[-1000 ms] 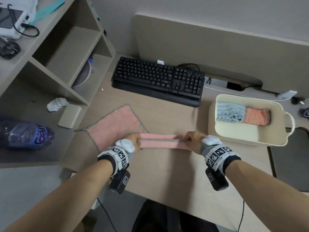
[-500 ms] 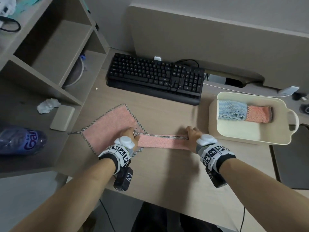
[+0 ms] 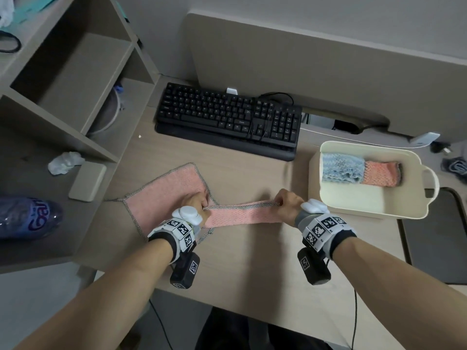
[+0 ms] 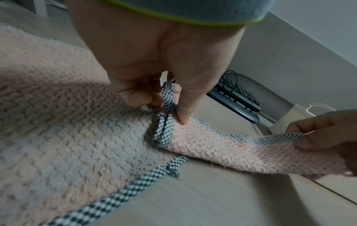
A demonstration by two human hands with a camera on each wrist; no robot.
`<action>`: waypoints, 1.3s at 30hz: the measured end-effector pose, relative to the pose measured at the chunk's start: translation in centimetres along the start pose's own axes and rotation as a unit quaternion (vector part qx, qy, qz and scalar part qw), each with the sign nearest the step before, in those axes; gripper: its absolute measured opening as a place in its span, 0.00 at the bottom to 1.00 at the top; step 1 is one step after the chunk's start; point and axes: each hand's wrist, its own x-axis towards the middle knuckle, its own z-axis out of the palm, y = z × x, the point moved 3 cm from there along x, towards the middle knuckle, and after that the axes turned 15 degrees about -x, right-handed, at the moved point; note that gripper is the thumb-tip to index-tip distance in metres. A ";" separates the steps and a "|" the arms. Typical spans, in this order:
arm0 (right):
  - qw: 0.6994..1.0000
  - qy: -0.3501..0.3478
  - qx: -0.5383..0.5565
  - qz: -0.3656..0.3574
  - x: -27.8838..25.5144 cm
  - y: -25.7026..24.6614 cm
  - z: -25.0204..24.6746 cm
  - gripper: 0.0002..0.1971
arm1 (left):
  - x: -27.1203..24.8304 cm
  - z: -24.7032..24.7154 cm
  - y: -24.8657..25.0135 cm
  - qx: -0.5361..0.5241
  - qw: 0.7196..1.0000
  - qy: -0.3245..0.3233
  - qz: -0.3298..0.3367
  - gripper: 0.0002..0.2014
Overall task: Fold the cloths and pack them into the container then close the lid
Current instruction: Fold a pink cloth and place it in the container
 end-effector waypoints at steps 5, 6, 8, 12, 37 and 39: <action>0.996 0.041 0.071 -0.043 -1.4 -1.2 -2.0 0.14 | -1.1 -0.3 -0.3 -0.043 0.999 0.017 0.005 0.05; 0.995 0.039 0.079 -0.056 -1.8 -1.5 -2.5 0.15 | -1.3 -0.3 -0.3 -0.032 0.999 0.011 0.002 0.06; 0.991 0.026 0.093 -0.088 -2.5 -2.2 -3.4 0.15 | -1.6 -0.5 -0.2 -0.003 1.000 -0.003 -0.009 0.17; 0.976 0.074 0.131 -0.161 -4.6 -4.2 -5.6 0.13 | -2.2 -1.3 2.0 0.009 0.999 -0.032 0.011 0.30; 0.951 0.205 0.123 -0.196 -9.2 -5.1 -16.0 0.13 | -6.1 -2.6 9.7 -0.165 0.967 -0.150 0.122 0.29; 0.955 0.193 0.125 -0.186 -9.1 -4.8 -15.8 0.13 | -5.6 -2.5 8.9 -0.140 0.974 -0.148 0.100 0.30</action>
